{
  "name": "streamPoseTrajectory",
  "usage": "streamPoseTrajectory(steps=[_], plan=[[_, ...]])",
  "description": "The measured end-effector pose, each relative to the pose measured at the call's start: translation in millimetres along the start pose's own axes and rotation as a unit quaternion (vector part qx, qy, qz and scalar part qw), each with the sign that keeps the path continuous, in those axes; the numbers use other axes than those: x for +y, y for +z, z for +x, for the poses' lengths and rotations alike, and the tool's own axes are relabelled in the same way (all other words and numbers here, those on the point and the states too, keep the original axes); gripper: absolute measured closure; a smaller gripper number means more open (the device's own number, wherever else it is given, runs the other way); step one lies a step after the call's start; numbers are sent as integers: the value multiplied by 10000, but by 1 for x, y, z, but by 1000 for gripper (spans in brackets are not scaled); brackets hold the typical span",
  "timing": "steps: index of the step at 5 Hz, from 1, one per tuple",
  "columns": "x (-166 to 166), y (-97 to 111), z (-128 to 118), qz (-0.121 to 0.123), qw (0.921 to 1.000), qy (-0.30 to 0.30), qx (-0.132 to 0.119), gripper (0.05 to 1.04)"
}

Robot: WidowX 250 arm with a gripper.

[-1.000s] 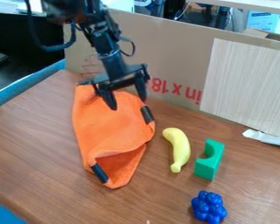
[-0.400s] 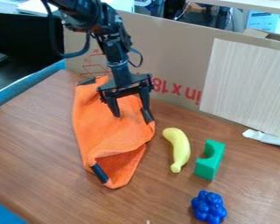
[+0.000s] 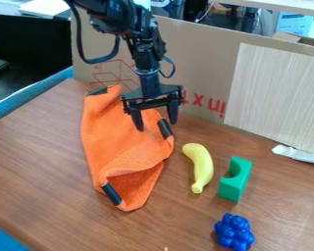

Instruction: Unfold the cloth from top right to the bottom left

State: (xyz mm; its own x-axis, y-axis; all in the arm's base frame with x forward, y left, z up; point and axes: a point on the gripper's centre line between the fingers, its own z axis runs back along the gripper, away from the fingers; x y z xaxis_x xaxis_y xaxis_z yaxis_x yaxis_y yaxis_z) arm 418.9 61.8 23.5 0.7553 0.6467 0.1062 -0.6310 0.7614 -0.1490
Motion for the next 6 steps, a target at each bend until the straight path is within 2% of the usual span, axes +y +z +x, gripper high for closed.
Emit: streamPoseTrajectory(steps=[4, 5, 6], plan=[[-17, -14, 7, 61, 9999, 97, 33, 84], [-15, -22, 7, 126, 9998, 136, 66, 126], [-17, -23, 9, 113, 9998, 149, 47, 402]])
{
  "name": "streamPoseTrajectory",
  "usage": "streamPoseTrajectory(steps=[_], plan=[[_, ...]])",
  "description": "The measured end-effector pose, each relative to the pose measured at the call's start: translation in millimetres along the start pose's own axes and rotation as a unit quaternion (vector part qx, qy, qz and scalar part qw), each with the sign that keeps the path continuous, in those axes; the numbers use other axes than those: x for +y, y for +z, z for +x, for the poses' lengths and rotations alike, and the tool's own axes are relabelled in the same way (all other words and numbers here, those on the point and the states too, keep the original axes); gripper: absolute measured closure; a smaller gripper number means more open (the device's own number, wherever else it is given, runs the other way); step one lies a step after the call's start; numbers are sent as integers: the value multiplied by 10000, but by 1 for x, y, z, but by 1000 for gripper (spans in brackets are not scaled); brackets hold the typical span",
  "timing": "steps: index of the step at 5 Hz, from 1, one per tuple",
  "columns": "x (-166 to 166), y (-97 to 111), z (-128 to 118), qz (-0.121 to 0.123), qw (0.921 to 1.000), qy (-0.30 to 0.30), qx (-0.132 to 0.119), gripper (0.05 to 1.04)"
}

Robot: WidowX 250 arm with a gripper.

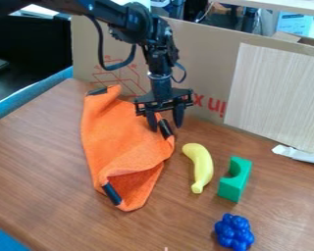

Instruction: Unfold the cloth from top right to the bottom left

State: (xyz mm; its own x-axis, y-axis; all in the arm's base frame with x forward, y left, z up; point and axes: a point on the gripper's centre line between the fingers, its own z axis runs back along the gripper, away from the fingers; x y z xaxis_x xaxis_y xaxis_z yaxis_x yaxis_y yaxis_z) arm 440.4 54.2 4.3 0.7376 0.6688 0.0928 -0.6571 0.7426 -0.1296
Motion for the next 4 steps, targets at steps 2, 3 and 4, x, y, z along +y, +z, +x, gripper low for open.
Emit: streamPoseTrajectory(steps=[2, 3, 4], plan=[[0, -5, -5, -78, 9999, -30, 64, 932], [4, -6, -11, -159, 9996, -85, 233, 1016], [15, 6, -13, -342, 9985, -44, 425, 1029]])
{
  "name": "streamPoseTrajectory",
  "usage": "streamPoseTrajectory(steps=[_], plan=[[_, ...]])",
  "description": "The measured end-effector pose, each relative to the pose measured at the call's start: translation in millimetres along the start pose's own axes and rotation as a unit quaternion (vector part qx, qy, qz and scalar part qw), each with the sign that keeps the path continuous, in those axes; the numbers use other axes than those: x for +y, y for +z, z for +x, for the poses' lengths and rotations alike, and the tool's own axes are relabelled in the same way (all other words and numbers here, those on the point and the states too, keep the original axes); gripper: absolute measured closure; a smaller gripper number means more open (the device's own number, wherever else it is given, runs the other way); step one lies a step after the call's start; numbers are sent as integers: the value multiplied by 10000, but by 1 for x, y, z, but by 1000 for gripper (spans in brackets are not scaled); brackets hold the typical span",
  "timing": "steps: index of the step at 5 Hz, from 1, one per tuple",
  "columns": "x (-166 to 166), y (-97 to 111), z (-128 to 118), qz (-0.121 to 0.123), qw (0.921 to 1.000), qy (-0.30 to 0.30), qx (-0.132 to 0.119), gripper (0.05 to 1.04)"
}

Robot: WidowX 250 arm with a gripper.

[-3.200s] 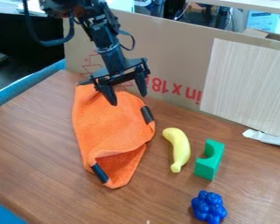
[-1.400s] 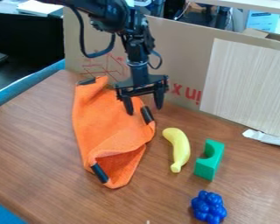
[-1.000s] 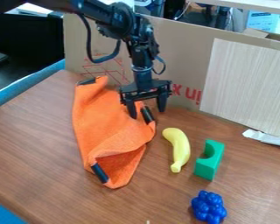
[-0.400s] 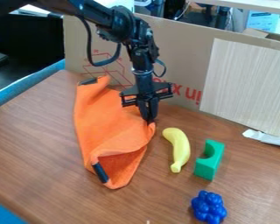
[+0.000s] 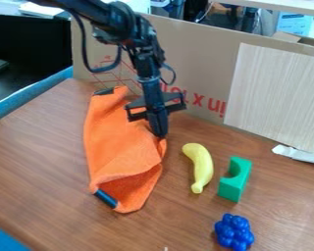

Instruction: Unfold the cloth from top right to the bottom left

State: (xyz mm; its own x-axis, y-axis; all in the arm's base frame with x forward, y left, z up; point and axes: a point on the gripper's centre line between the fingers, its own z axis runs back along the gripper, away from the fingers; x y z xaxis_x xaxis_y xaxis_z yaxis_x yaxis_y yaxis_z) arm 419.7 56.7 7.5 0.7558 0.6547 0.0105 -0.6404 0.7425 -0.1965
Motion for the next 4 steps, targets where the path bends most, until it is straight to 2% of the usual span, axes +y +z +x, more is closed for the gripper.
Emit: streamPoseTrajectory(steps=[2, 3, 4], plan=[[26, 51, -5, -882, 9960, 30, 141, 1029], [43, 68, -8, -1141, 9934, 39, 88, 1029], [70, 78, -10, -1288, 9917, 37, 18, 1029]])
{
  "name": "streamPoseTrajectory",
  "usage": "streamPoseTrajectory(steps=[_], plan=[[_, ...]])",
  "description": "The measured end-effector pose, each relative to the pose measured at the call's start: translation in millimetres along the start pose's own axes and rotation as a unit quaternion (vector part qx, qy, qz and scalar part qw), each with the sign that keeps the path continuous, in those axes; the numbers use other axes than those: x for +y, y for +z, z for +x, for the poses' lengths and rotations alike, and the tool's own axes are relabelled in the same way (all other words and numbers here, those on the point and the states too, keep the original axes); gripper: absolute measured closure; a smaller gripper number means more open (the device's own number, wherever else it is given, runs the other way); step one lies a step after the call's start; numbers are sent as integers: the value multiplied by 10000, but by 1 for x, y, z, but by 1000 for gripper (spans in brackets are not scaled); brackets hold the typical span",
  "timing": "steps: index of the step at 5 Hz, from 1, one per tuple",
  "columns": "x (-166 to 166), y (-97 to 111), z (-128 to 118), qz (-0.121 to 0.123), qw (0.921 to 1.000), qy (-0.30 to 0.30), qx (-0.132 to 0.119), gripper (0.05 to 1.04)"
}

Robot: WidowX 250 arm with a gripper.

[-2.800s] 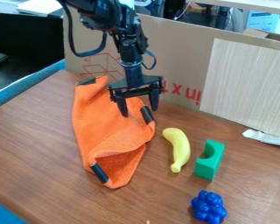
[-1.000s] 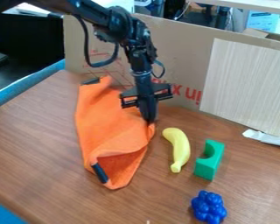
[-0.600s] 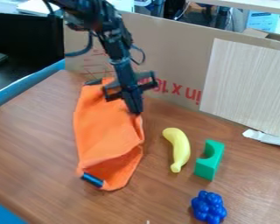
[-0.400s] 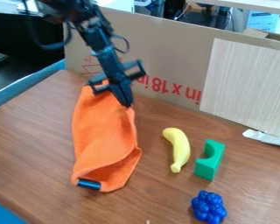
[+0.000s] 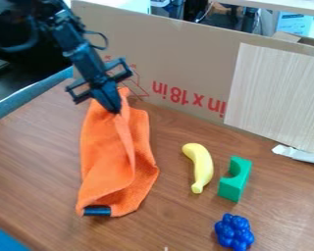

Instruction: Unfold the cloth from top right to the bottom left

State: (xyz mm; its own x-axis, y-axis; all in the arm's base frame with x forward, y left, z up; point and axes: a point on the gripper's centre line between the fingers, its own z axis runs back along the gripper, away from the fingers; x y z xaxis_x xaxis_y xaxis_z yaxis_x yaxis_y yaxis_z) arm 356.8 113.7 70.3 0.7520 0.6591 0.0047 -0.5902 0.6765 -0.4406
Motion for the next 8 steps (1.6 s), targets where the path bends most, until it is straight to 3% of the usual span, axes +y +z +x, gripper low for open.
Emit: streamPoseTrajectory(steps=[2, 3, 4, 8], plan=[[65, 16, -2, -13, 9998, 55, -166, 1029], [94, 27, 7, 181, 9987, 161, -451, 1029], [123, 15, 7, 392, 9983, 272, -344, 1029], [194, 13, -10, 929, 9935, 581, -307, 1030]])
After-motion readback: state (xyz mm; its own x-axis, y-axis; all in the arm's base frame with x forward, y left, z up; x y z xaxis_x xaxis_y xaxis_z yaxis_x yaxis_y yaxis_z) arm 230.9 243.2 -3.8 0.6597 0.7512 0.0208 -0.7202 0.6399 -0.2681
